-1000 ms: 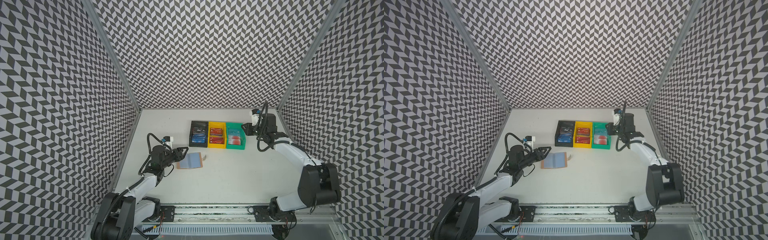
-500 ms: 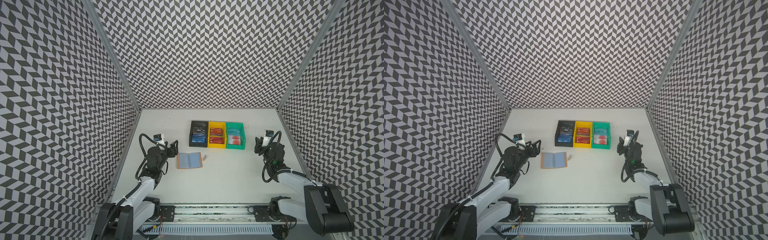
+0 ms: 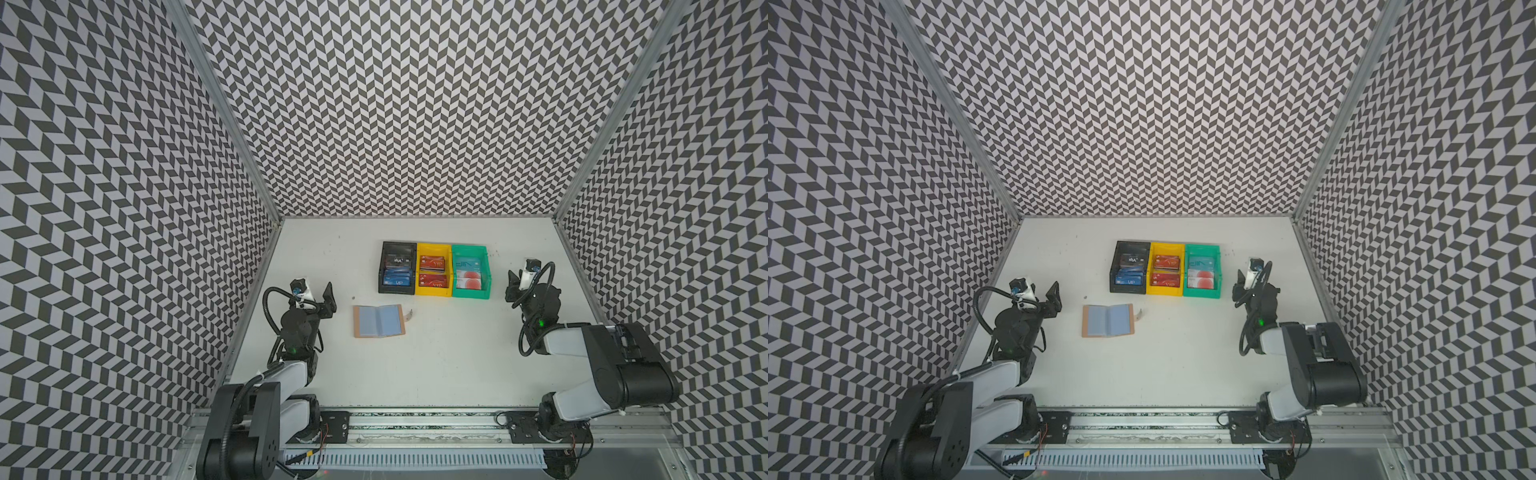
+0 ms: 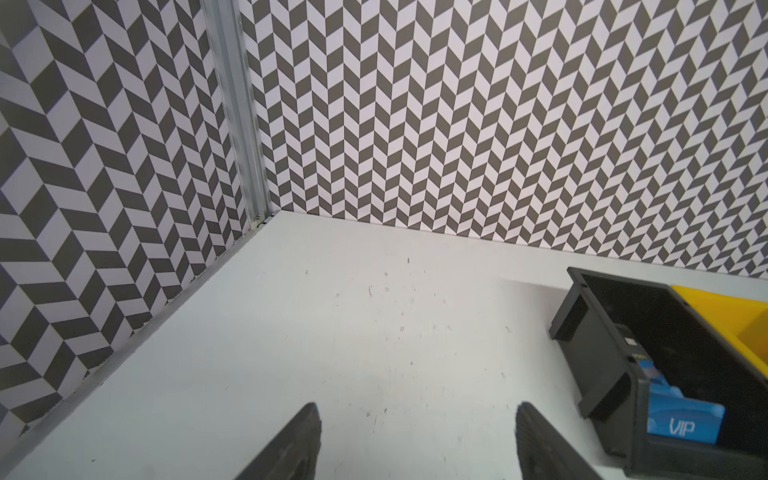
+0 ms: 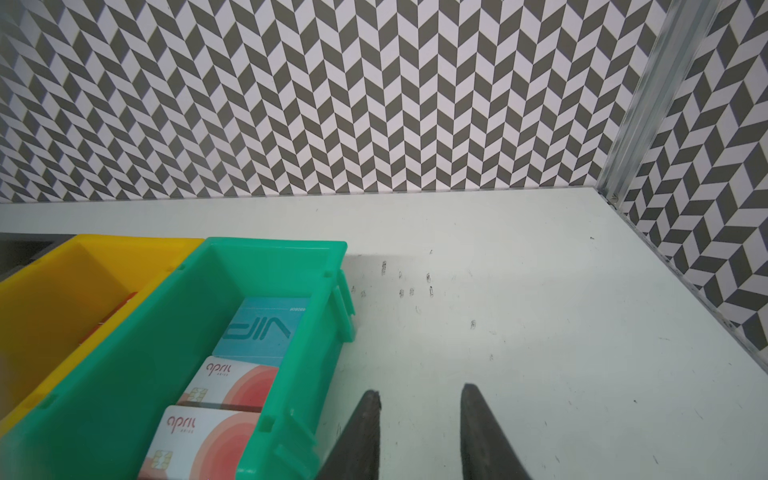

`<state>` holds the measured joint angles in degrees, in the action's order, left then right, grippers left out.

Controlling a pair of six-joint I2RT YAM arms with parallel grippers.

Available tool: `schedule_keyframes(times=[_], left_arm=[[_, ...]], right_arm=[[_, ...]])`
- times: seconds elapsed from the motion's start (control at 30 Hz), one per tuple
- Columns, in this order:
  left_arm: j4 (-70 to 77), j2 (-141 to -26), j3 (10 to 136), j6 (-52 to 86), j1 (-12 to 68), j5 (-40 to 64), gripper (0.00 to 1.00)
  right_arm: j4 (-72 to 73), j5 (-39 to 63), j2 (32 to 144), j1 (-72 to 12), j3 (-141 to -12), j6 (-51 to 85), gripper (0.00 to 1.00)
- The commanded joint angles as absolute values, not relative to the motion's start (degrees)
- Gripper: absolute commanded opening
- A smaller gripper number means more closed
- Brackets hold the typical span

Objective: Take the credit cards out of the card holder
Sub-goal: Reset both arms

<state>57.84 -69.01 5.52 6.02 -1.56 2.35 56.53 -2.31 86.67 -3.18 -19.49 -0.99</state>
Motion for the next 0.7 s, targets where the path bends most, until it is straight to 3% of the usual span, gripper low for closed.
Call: schedule_keyframes(times=[0.0,0.2,0.37,0.43,0.53,0.63,0.67], left_arm=[[77.2,-75.3,4.3,2.5,-2.5,3.2,0.74],[93.7,-91.7,5.1,4.2,-5.0,6.8,0.75],[75.0,-89.2,12.9,2.0,-2.9,5.0,0.9],[71.3,-89.6,15.0,-0.3,1.0,-2.7,0.93],[72.5,-89.7,14.6,0.0,0.4,-1.5,0.99],[71.1,-89.3,14.8,0.0,0.5,-1.5,1.0],[71.7,-89.3,14.6,-0.2,0.6,-1.7,1.0]], right_arm=[[67.0,-2.8,87.3,-2.9,-16.7,-1.4,0.33],[73.8,-3.0,88.4,-3.0,-14.1,-1.4,0.35],[70.3,-3.0,88.3,-3.0,-15.5,-1.3,0.41],[70.2,-3.4,88.4,-3.0,-15.7,-0.9,0.48],[70.2,-3.4,88.4,-2.9,-15.7,-0.8,0.56],[70.2,-3.4,88.3,-2.9,-15.7,-0.8,0.7],[70.3,-3.4,88.4,-2.9,-15.7,-1.0,0.81]])
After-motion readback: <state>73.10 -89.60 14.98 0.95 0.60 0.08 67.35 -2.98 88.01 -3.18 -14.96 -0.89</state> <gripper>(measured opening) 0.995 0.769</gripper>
